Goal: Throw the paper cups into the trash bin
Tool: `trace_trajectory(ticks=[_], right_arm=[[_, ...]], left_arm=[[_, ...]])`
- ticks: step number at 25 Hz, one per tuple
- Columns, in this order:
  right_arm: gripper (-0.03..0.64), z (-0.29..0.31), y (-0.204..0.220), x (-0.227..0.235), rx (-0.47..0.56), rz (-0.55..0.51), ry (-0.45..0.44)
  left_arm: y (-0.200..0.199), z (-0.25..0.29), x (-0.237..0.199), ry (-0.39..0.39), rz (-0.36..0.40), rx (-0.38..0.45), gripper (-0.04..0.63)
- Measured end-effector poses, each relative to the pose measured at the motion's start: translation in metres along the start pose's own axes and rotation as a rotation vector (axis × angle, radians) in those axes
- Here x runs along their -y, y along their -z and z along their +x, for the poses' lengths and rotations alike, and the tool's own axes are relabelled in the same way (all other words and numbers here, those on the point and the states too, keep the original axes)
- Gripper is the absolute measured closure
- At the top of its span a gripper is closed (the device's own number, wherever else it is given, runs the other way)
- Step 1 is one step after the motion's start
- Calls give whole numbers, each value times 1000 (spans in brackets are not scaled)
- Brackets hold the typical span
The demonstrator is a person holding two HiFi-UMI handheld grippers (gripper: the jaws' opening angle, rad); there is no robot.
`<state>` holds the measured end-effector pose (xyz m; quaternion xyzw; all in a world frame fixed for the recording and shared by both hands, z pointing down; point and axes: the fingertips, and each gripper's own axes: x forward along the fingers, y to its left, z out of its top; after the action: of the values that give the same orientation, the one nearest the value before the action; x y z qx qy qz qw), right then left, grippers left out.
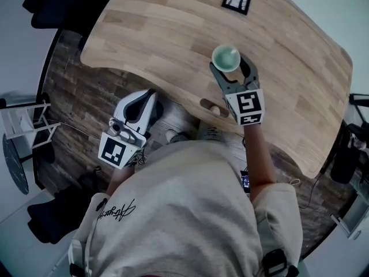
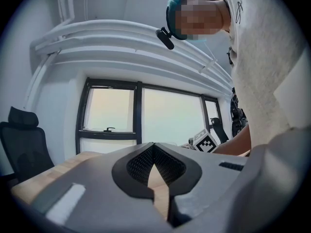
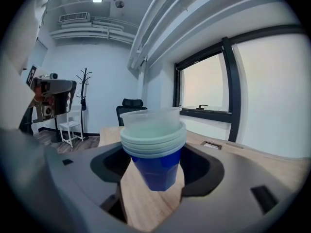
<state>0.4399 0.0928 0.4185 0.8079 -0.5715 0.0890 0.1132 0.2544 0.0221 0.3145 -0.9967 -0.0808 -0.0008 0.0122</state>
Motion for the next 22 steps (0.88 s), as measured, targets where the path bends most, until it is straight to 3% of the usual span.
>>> trace_trajectory(ticks=[22], right_arm=[[299, 44, -53, -202, 83, -81, -218]], left_arm=[[6, -196, -51, -224, 27, 14, 592]])
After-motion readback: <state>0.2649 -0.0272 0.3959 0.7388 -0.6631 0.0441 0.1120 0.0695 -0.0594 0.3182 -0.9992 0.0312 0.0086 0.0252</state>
